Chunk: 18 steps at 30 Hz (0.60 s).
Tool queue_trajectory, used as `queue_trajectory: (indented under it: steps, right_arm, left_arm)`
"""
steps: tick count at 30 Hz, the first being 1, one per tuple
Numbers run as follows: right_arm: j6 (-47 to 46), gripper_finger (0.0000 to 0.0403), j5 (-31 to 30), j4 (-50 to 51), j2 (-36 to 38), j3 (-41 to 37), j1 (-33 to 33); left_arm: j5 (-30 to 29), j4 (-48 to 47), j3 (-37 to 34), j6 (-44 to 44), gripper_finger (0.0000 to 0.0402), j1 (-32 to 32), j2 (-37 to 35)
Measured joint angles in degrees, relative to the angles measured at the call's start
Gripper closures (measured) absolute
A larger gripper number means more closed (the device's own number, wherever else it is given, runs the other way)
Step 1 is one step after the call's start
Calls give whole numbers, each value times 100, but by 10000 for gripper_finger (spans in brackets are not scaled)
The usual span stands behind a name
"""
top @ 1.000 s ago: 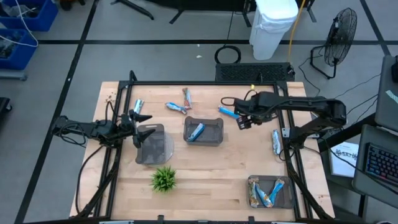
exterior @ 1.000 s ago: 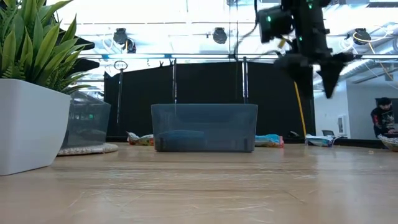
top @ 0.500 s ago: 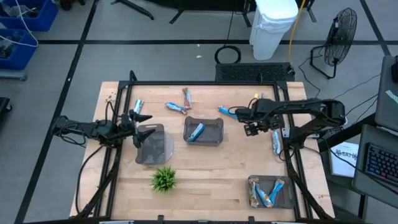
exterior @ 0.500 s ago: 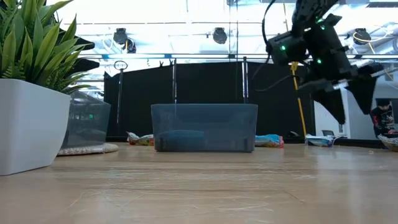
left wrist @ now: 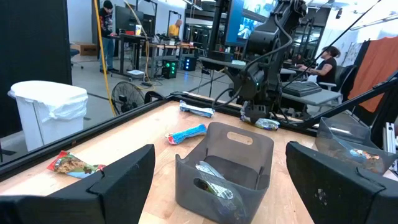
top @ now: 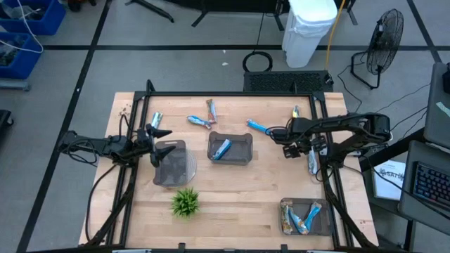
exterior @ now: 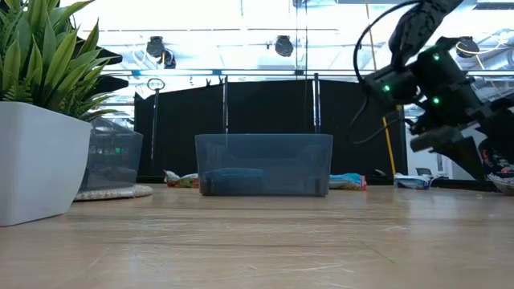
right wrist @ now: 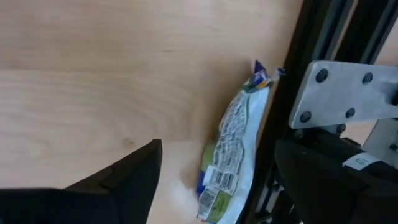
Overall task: Pick and place Granola Bars by type
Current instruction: Put the blue granola bar into the top black bin
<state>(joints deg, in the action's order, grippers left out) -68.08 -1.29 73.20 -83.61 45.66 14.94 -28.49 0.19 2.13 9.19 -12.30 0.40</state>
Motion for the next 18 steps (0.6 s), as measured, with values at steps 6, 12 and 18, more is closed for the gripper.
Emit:
queue_trajectory:
  steps: [6,12,18]
  right_arm:
    - [-281,112,27,-215,0,-280,11]
    - [-431,123,47,-323,0,-382,232]
    - [-517,146,140,-374,0,-440,443]
  left_arm:
    - [2,0,-1,-1,41,0,2]
    - [0,0,0,-2,41,-1,1]
    - [0,0,0,-1,41,0,1]
